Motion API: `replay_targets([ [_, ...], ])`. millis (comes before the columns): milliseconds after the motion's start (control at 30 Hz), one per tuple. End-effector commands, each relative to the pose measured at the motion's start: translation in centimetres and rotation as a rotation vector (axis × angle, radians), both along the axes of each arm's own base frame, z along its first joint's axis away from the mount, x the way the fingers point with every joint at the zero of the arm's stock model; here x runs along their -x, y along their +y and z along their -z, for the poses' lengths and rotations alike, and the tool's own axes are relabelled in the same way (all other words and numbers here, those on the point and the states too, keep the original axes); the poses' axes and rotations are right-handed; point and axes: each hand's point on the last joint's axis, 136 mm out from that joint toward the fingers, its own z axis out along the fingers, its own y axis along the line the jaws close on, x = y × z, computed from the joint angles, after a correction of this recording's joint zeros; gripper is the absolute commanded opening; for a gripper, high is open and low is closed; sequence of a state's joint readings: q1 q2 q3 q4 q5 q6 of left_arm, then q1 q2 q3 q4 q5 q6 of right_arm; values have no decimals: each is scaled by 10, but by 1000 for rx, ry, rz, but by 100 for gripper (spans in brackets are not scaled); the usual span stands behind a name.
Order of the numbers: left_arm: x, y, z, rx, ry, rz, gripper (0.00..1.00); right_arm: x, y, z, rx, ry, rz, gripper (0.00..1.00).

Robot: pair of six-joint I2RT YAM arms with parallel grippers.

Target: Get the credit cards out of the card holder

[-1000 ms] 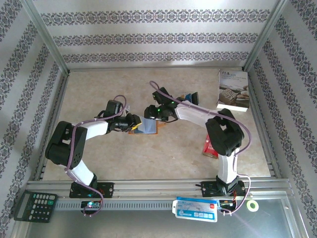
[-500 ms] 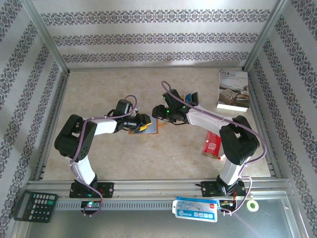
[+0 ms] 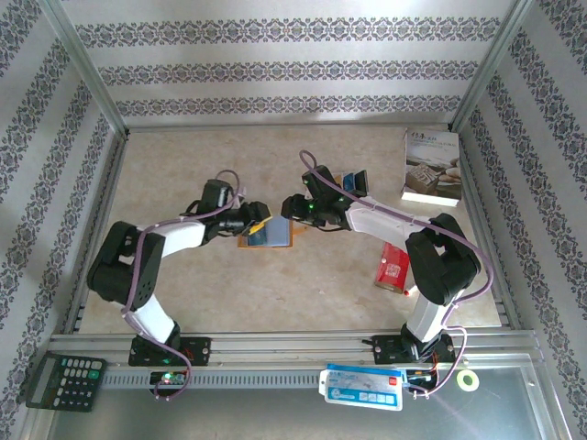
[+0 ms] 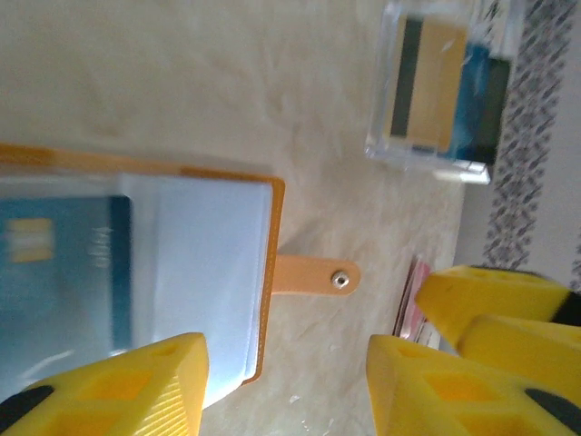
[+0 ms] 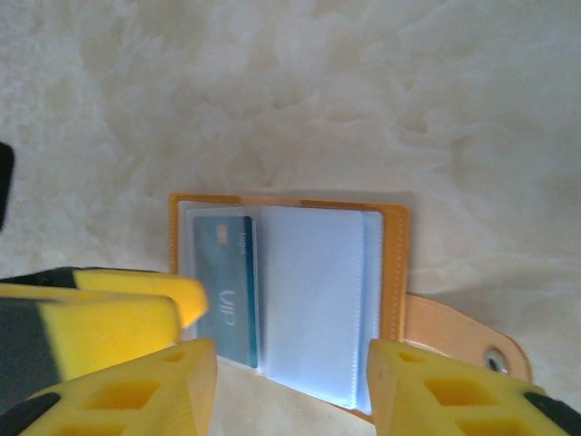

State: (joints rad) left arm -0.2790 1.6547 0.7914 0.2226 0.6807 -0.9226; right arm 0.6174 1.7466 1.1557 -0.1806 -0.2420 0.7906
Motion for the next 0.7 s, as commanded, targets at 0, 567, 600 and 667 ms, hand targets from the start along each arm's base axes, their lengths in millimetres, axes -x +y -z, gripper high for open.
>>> replay_targets([
  [0, -1, 32, 4, -21, 12, -81, 44, 5, 23, 1, -59, 8, -56, 46],
  [567, 10, 51, 43, -201, 148, -34, 18, 8, 76, 47, -117, 132, -131, 23],
  [600, 9, 51, 44, -205, 149, -35, 18, 6, 75, 51, -106, 137, -125, 22],
  [667, 7, 50, 45, -211, 150, -37, 17, 5, 72, 57, -82, 149, -114, 22],
])
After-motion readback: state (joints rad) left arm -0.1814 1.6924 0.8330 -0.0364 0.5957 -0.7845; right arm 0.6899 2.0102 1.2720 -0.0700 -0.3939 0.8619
